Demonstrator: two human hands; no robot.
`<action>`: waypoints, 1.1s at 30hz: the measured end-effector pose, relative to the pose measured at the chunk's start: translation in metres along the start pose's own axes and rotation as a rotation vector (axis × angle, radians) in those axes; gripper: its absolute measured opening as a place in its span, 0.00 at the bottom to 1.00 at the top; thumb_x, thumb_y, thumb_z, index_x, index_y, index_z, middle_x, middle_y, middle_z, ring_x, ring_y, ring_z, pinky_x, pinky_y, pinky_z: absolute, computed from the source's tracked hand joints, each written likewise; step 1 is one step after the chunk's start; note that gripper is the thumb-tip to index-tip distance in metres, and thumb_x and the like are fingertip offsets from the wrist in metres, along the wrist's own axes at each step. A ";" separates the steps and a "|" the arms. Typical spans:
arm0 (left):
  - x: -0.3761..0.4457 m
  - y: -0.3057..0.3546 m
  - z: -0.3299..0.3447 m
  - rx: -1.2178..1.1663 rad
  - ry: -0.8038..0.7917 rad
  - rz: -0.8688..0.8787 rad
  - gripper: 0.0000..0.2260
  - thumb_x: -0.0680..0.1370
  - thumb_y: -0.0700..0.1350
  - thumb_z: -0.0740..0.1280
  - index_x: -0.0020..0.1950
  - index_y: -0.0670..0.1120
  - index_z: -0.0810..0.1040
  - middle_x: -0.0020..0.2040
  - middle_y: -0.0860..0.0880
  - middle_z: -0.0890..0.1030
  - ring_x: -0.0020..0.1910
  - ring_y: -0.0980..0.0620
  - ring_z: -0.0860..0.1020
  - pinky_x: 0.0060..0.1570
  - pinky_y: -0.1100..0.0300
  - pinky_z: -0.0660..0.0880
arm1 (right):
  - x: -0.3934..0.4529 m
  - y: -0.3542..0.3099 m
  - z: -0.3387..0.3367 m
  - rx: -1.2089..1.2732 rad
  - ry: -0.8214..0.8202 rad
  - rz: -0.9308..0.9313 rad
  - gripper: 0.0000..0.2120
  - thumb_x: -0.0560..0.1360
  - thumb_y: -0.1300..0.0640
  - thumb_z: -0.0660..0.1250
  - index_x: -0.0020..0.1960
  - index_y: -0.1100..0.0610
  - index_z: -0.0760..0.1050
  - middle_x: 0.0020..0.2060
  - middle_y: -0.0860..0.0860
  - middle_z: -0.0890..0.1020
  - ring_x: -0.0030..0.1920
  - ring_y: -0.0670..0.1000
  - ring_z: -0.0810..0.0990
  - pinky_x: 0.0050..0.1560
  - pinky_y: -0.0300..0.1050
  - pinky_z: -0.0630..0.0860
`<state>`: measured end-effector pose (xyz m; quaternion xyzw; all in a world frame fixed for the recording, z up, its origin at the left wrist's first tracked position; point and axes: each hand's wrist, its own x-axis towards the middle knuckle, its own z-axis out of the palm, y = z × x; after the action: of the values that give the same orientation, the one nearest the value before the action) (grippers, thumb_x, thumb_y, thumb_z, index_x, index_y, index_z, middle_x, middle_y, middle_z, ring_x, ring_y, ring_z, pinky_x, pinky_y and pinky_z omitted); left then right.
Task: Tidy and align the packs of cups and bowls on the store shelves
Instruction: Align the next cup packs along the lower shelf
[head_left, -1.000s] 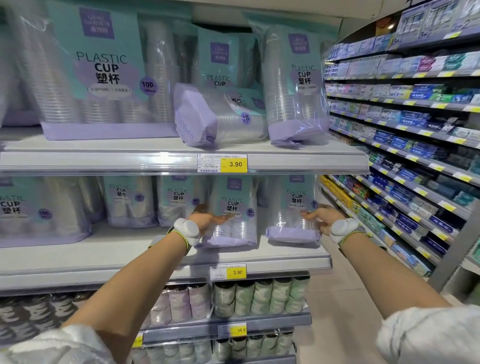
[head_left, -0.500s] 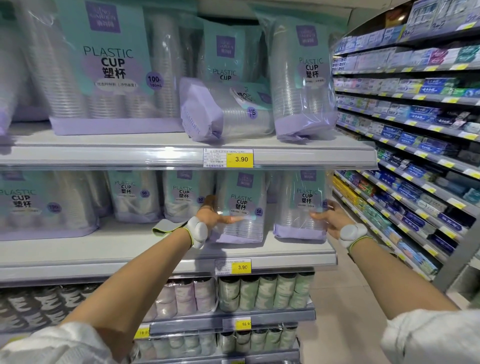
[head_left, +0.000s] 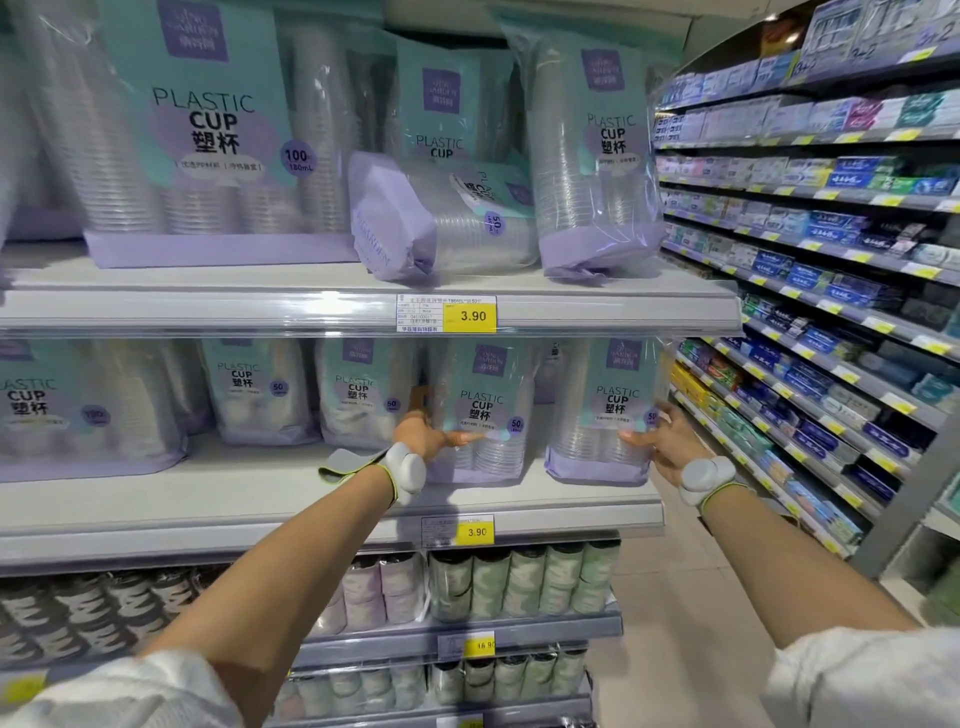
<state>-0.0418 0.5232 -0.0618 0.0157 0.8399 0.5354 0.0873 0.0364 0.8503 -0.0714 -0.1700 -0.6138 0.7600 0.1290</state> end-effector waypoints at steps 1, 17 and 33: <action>-0.004 0.002 0.002 -0.032 0.001 0.017 0.53 0.49 0.56 0.84 0.68 0.40 0.65 0.68 0.38 0.73 0.64 0.41 0.74 0.62 0.47 0.76 | 0.001 0.001 0.000 -0.003 0.011 -0.011 0.40 0.68 0.81 0.66 0.74 0.61 0.56 0.61 0.62 0.76 0.54 0.58 0.77 0.46 0.47 0.82; 0.012 0.010 0.003 0.265 -0.104 0.044 0.48 0.62 0.58 0.80 0.75 0.44 0.63 0.69 0.46 0.74 0.67 0.44 0.73 0.67 0.51 0.71 | 0.010 0.003 -0.004 -0.154 0.070 -0.070 0.42 0.67 0.78 0.69 0.73 0.60 0.54 0.67 0.65 0.70 0.66 0.64 0.72 0.64 0.58 0.71; 0.025 -0.002 0.015 0.093 0.077 0.079 0.38 0.66 0.51 0.79 0.71 0.41 0.68 0.65 0.41 0.77 0.63 0.41 0.76 0.65 0.50 0.72 | 0.012 0.007 0.011 -0.191 0.017 -0.108 0.41 0.68 0.80 0.67 0.73 0.61 0.53 0.65 0.65 0.70 0.57 0.56 0.73 0.53 0.50 0.74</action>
<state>-0.0634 0.5386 -0.0726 0.0323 0.8653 0.4991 0.0326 0.0214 0.8439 -0.0775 -0.1546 -0.6908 0.6884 0.1581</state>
